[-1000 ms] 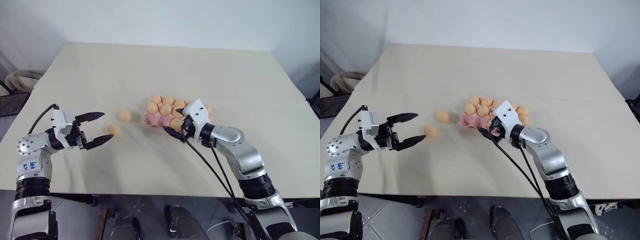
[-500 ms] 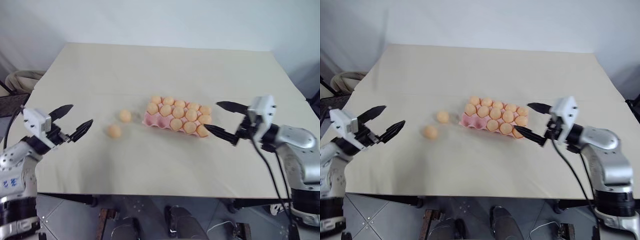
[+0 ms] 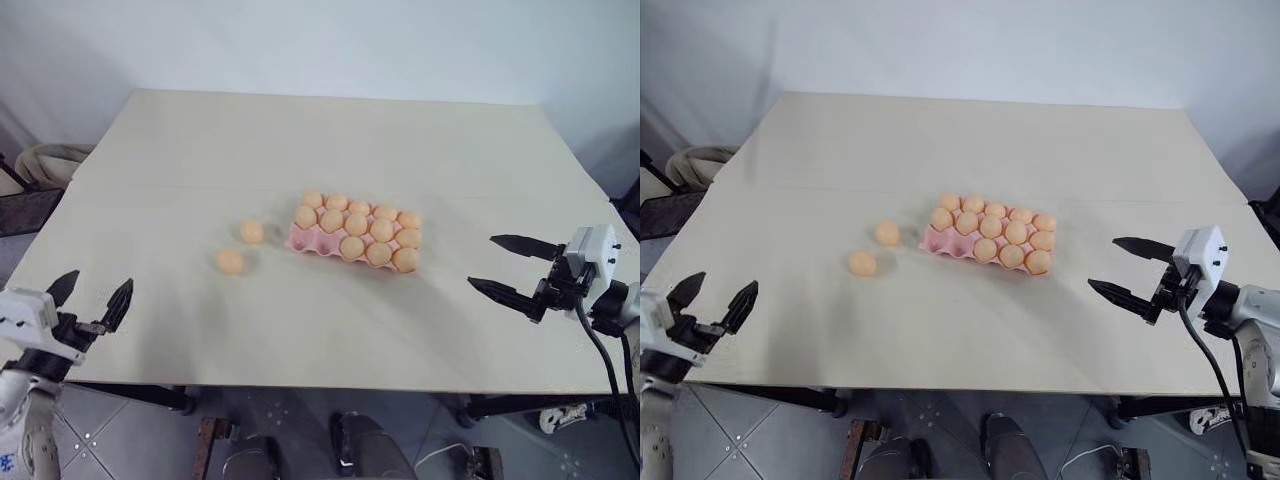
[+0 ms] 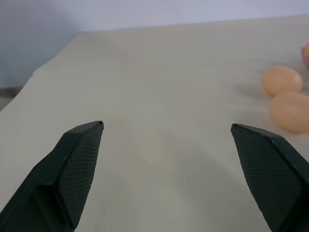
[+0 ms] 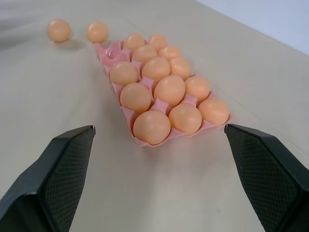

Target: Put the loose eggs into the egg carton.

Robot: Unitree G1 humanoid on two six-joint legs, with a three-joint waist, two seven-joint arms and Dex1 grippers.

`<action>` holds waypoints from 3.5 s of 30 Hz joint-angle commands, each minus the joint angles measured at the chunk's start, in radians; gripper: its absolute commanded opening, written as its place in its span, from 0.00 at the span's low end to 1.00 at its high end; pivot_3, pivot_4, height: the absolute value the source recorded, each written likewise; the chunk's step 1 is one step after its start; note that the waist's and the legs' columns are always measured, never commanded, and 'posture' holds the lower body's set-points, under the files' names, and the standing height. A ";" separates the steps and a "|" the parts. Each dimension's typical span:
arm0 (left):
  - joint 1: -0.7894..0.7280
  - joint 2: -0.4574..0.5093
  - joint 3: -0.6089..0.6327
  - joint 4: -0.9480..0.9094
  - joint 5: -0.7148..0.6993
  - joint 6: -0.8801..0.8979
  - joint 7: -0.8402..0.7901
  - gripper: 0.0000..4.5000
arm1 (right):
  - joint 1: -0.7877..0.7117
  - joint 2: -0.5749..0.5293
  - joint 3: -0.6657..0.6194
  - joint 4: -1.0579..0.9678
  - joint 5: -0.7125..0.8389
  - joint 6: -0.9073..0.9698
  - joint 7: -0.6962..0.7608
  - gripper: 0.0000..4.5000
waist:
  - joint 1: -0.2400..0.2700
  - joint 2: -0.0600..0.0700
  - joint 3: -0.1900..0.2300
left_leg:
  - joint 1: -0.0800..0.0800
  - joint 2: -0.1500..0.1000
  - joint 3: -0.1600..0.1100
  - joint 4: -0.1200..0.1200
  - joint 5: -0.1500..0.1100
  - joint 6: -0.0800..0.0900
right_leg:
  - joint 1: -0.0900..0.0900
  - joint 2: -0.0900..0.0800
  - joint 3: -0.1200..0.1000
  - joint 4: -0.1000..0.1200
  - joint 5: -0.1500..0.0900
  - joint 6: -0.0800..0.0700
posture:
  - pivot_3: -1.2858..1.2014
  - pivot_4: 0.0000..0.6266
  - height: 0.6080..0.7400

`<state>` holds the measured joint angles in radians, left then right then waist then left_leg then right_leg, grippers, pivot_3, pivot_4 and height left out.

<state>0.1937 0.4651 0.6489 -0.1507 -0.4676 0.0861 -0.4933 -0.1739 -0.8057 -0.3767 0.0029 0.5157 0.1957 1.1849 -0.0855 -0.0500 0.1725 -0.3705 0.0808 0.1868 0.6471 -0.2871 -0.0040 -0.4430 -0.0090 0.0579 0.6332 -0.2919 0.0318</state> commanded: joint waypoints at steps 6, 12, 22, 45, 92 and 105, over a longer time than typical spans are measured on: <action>0.025 -0.074 -0.097 -0.133 0.000 -0.029 0.009 1.00 | -0.028 -0.018 -0.010 -0.005 0.008 -0.014 -0.014 1.00 | 0.001 0.000 0.000 | 0.000 0.000 0.000 0.000 -0.001 0.002 | 0.004 0.000 0.000 -0.007 0.000 0.001 | 0.52 0.24 1.00; -0.068 -0.122 -0.319 -0.135 0.066 0.005 0.026 1.00 | -0.022 -0.006 -0.003 -0.044 0.021 -0.004 -0.035 1.00 | 0.003 0.001 0.000 | 0.000 -0.001 0.000 -0.001 -0.002 0.002 | 0.004 0.000 0.000 -0.008 0.001 0.001 | 0.52 0.24 1.00; -0.320 -0.156 -0.460 0.011 0.181 0.038 0.123 1.00 | 0.052 -0.002 -0.025 -0.124 0.047 0.009 -0.080 1.00 | 0.000 0.001 0.000 | 0.001 -0.001 -0.002 0.000 -0.001 0.002 | 0.006 0.001 -0.001 -0.007 0.009 0.017 | 0.52 0.24 1.00; -0.398 -0.183 -0.499 0.064 0.212 0.206 0.199 0.48 | 0.083 -0.002 -0.015 -0.164 0.043 0.027 -0.157 1.00 | 0.007 0.001 0.000 | 0.000 -0.001 -0.002 0.000 0.000 0.002 | 0.006 0.000 -0.002 -0.007 0.010 0.017 | 0.52 0.24 1.00; -0.868 -0.375 -0.718 0.453 0.331 0.016 0.087 0.99 | 0.192 0.020 -0.059 -0.231 0.069 0.008 -0.200 1.00 | 0.032 0.002 0.001 | -0.002 -0.004 -0.006 0.000 0.000 0.008 | 0.006 0.000 -0.002 -0.008 0.011 0.020 | 0.52 0.24 1.00; -0.471 -0.212 -0.547 -0.065 0.258 0.174 0.142 0.99 | 0.153 -0.001 -0.043 -0.189 0.071 0.019 -0.146 1.00 | 0.029 0.003 0.001 | 0.000 -0.003 -0.006 0.000 0.001 0.007 | 0.006 0.000 -0.002 -0.006 0.011 0.020 | 0.52 0.24 1.00</action>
<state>-0.3163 0.2356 0.0800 -0.1165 -0.1659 0.2538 -0.3128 -0.0060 -0.7858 -0.3991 -0.1855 0.5726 0.2198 1.0286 -0.0563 -0.0469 0.1730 -0.3703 0.0781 0.1809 0.6469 -0.2858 0.0025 -0.4363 -0.0088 0.0558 0.6273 -0.2814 0.0514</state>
